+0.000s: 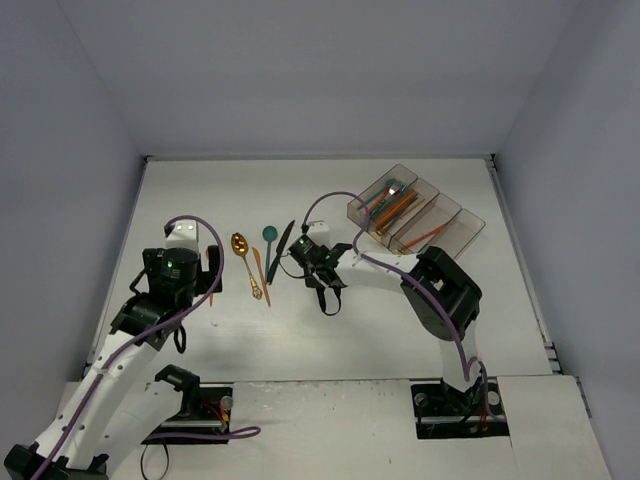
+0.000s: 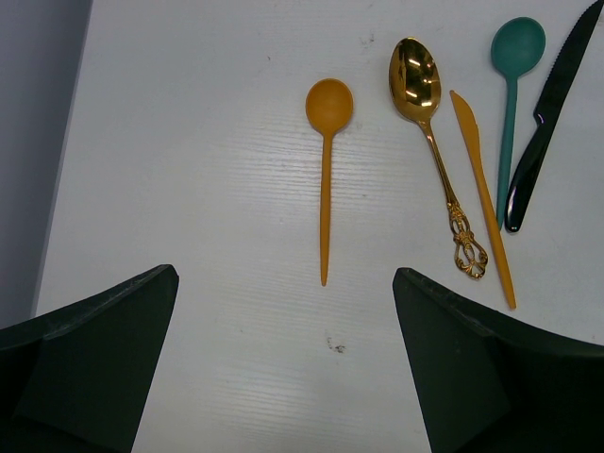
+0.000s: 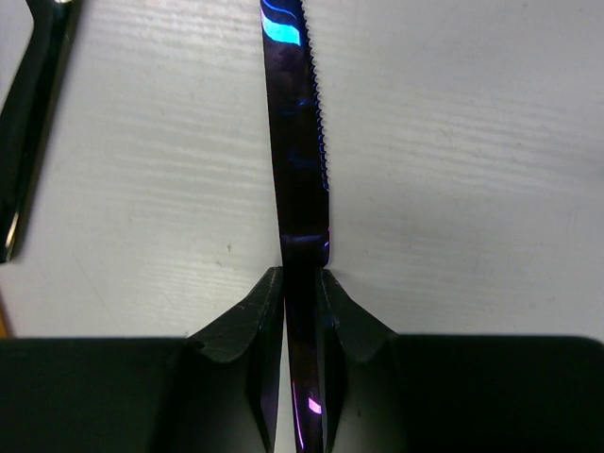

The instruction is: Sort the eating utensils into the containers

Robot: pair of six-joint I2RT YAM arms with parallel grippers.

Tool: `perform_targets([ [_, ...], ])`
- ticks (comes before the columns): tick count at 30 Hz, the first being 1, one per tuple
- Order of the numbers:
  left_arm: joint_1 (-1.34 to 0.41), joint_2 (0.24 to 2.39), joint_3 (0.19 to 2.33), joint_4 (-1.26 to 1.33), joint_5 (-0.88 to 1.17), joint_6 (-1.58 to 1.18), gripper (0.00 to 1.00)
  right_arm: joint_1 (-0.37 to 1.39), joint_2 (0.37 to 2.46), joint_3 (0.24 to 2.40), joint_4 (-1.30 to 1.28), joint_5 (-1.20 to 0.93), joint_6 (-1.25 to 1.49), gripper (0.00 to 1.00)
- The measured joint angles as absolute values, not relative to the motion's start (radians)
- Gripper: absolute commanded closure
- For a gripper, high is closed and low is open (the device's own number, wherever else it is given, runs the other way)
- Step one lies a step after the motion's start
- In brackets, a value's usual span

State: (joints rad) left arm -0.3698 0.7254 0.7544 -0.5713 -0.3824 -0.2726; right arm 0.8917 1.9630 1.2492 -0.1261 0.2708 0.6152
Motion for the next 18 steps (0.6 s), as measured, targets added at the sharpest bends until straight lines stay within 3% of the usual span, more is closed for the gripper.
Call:
perform_targets([
  [9,-0.37,0.734,0.754,-0.571,-0.382,-0.273,0.03,0.868,1.923,1.2,-0.113,0.207,0.496,0.77],
  [18,-0.37,0.734,0.754,-0.571,-0.382,-0.273,0.03,0.864,1.914,1.189,-0.115,0.175,0.472,0.77],
])
